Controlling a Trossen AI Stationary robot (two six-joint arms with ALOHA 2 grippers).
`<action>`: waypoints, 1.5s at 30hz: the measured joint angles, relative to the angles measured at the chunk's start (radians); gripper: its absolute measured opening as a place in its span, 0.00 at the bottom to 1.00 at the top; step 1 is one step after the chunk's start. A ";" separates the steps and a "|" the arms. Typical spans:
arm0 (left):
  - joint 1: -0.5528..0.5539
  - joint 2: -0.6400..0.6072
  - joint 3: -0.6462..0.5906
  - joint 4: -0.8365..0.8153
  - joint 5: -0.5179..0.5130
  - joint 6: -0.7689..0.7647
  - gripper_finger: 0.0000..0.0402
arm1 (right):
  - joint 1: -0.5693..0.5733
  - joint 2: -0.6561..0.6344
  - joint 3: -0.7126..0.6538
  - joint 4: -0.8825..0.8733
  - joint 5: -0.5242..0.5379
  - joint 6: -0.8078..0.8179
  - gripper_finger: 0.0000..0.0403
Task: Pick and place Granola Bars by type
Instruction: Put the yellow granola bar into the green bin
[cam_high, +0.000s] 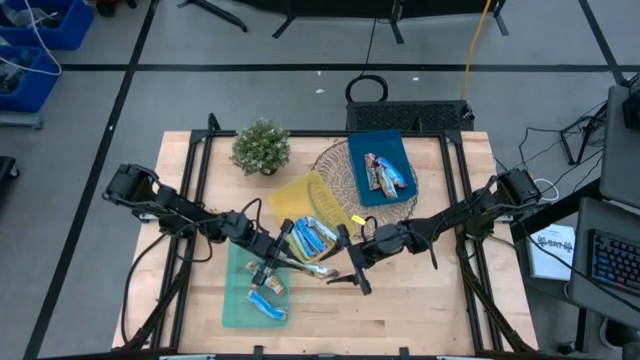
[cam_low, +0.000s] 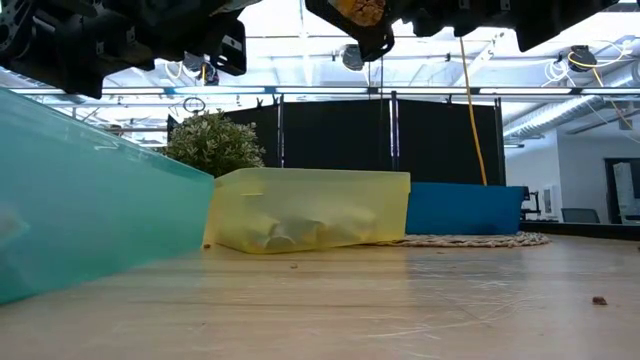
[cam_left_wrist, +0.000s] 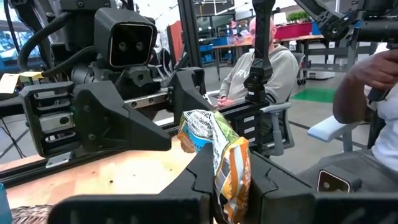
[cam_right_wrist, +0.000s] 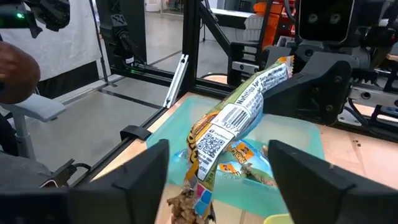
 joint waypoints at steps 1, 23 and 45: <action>0.000 0.000 0.000 -0.002 -0.002 0.000 0.08 | 0.000 0.000 0.000 -0.004 0.000 0.001 0.69; -0.283 -0.508 -0.264 -0.432 -0.506 -0.206 0.08 | 0.000 -0.307 0.000 -0.449 0.007 0.047 0.76; -0.687 -0.581 -0.349 -0.645 -0.888 -0.729 0.07 | -0.001 -0.385 -0.001 -0.723 0.085 0.130 0.76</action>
